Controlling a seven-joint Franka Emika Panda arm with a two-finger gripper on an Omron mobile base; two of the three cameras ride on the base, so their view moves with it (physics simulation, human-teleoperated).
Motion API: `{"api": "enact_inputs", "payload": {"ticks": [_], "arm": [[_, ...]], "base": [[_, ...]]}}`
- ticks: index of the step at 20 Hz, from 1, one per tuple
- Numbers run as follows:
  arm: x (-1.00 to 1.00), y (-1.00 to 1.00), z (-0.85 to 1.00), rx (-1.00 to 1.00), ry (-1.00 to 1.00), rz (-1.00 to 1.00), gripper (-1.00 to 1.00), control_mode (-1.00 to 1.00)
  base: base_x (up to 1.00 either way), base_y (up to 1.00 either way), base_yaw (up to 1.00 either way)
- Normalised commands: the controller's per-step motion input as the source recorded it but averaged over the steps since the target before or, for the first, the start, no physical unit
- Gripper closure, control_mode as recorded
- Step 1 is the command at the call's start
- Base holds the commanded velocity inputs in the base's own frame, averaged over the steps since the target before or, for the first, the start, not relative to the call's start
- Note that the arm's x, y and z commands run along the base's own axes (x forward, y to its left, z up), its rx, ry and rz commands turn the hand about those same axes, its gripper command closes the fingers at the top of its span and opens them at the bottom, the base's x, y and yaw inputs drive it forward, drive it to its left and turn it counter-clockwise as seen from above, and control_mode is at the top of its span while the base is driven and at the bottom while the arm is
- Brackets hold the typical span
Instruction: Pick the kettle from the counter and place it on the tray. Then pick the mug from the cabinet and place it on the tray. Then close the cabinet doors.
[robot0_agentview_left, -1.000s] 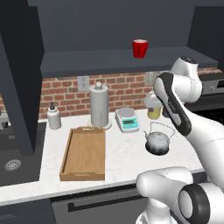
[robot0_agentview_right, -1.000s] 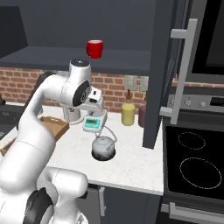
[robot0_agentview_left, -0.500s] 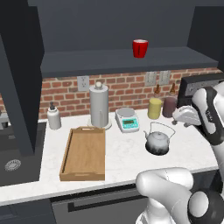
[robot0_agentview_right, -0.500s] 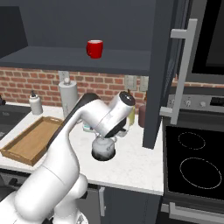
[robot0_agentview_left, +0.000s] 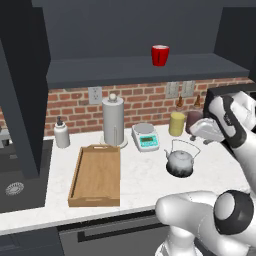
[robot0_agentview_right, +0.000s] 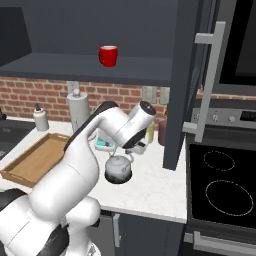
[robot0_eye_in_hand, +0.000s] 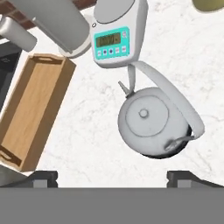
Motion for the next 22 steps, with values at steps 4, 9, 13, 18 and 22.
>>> {"api": "enact_inputs", "payload": {"ticks": [4, 9, 13, 18, 22], "arm": [[0.56, -0.13, -0.28, 0.00, 0.06, 0.05, -1.00, -1.00], [0.51, -0.23, -0.29, 0.00, 0.03, 0.09, -1.00, -1.00], [0.19, -0.08, -0.32, 0.00, 0.02, 0.16, -1.00, -1.00], [0.00, 0.00, -0.32, 0.00, 0.01, 0.23, -1.00, -1.00], [0.00, 0.00, -0.23, 0.00, 0.00, 0.20, -1.00, -1.00]], "base": [[0.00, 0.00, 0.00], [0.00, 0.00, 0.00], [0.00, 0.00, 0.00], [0.00, 0.00, 0.00], [0.00, 0.00, 0.00]]}}
